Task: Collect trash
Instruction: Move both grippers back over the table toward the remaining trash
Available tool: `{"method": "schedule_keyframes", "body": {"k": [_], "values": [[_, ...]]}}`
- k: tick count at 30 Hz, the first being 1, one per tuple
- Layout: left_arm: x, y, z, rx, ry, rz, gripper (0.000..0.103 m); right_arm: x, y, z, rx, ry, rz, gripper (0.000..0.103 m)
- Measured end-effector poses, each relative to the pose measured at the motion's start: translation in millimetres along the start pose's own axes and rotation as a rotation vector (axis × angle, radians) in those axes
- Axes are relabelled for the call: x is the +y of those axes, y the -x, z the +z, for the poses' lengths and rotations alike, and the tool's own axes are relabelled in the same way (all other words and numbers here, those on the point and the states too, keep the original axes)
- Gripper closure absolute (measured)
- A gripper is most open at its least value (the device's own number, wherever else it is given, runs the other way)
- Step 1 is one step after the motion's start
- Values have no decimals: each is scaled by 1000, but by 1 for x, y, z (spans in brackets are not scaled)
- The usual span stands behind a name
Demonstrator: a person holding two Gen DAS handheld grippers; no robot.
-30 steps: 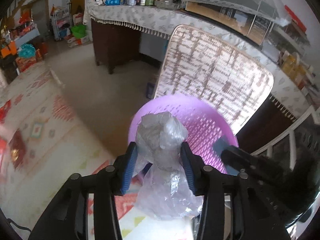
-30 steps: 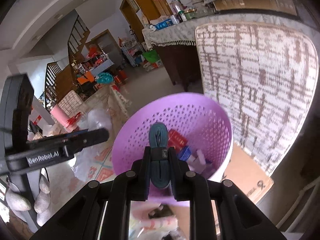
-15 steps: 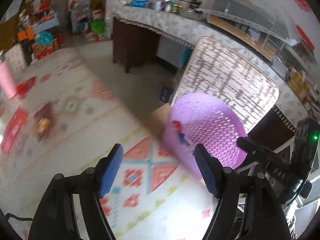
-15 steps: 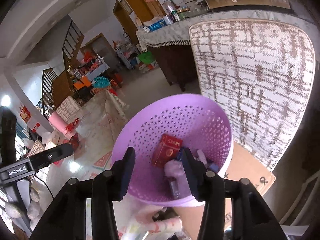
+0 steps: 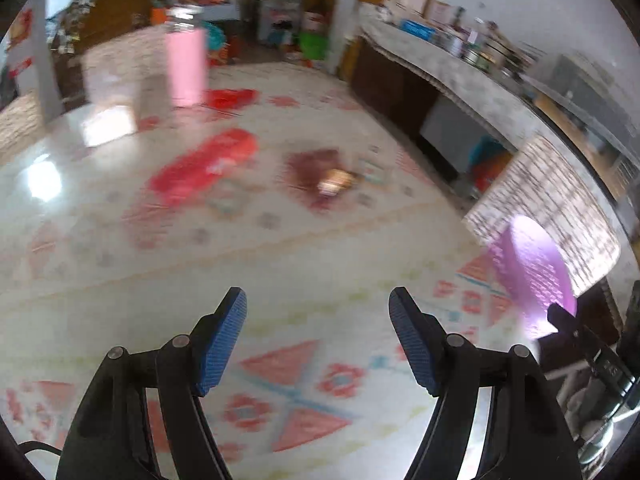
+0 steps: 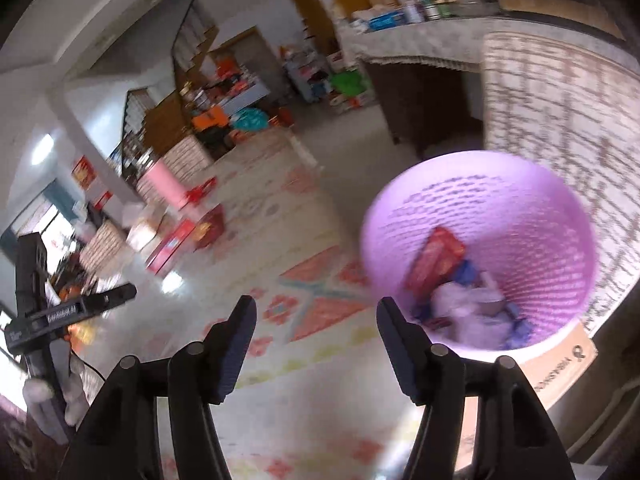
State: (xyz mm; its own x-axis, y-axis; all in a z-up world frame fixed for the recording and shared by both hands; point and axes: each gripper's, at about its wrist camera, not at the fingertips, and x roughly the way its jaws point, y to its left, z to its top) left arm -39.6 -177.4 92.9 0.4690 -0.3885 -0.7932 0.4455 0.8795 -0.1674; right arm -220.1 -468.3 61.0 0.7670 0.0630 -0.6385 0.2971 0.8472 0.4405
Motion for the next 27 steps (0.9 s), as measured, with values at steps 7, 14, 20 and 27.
{"method": "schedule_keyframes", "body": {"k": [7, 14, 20, 27], "values": [[76, 17, -17, -19, 31, 152, 25, 75, -58, -20, 123, 133, 29, 27], [127, -9, -25, 2, 103, 174, 25, 133, -126, -25, 217, 230, -63, 13], [154, -16, -23, -32, 161, 143, 25, 161, -163, -21, 214, 305, -191, 2], [164, -12, -26, -61, 174, 117, 25, 172, -187, -17, 190, 359, -282, 0]]}}
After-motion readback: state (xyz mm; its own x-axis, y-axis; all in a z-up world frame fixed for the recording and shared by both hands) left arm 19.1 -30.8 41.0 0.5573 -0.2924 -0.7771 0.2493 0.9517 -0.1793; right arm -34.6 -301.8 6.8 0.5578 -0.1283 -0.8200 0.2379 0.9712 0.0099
